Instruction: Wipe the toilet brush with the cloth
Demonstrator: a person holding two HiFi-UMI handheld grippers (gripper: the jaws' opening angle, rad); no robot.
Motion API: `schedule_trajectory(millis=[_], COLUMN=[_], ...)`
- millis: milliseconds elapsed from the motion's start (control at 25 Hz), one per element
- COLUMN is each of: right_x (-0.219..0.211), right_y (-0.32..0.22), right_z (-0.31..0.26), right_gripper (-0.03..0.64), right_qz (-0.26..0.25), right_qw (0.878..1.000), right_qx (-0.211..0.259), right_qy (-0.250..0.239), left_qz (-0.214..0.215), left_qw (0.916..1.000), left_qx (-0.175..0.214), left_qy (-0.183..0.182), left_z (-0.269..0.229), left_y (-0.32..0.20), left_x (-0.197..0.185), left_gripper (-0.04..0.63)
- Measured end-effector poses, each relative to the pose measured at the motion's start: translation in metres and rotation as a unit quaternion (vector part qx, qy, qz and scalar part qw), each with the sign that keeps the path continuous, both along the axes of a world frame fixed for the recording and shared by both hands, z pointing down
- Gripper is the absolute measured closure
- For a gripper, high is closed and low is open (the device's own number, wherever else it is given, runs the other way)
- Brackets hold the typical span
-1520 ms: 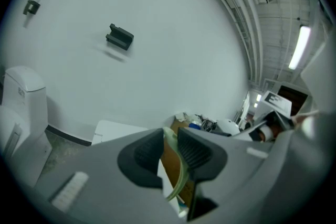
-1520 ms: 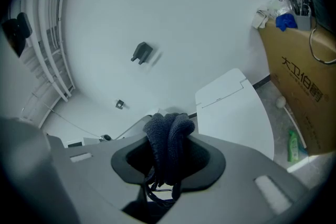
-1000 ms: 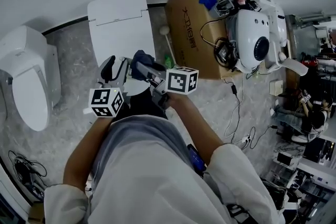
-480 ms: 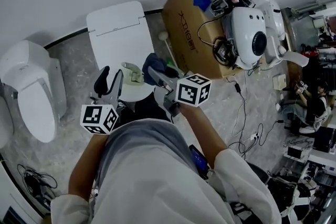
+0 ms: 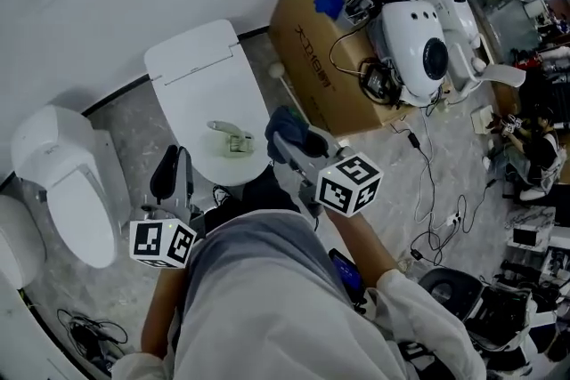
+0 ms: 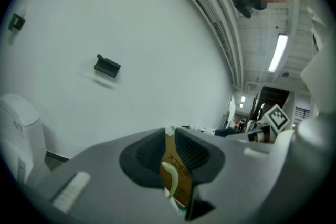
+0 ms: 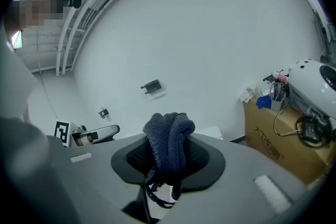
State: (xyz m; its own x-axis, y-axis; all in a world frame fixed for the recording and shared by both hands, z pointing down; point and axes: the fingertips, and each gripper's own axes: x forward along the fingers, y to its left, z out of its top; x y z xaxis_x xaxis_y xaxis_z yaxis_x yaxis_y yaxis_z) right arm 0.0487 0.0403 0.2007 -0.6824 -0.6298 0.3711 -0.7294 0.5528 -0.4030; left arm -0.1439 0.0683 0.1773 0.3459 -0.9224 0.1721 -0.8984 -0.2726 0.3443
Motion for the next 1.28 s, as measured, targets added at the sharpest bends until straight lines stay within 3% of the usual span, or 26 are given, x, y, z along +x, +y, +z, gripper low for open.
schedule_trajectory(millis=[200,360,760,960,1280], right_x=[0.014,0.031,0.069,0.063,0.049], right_y=[0.015,0.024,0.037,0.045,0.054], right_z=[-0.032,-0.056,-0.072,-0.069,-0.065], right_gripper=[0.512,0.512,0.511,0.511,0.512], right_qz=[0.018,0.022,0.043,0.040,0.028], right_qw=[0.998,0.995,0.991,0.990,0.990], right_qx=[0.053,0.084,0.105,0.106,0.098], right_qy=[0.029,0.043,0.075,0.086,0.093], left_qz=[-0.015,-0.014,0.003,0.008,0.003], left_qw=[0.9997,0.9987,0.9977,0.9966,0.9972], left_qx=[0.015,0.029,0.029,0.022,0.007], left_qy=[-0.008,-0.038,-0.061,-0.079,-0.074], left_z=[-0.038,-0.055,-0.071,-0.067,-0.056], left_y=[0.014,0.019,0.028,0.028,0.032], left_x=[-0.010,-0.008,0.013,0.012,0.016], left_gripper=[0.595,0.595,0.595,0.595,0.595])
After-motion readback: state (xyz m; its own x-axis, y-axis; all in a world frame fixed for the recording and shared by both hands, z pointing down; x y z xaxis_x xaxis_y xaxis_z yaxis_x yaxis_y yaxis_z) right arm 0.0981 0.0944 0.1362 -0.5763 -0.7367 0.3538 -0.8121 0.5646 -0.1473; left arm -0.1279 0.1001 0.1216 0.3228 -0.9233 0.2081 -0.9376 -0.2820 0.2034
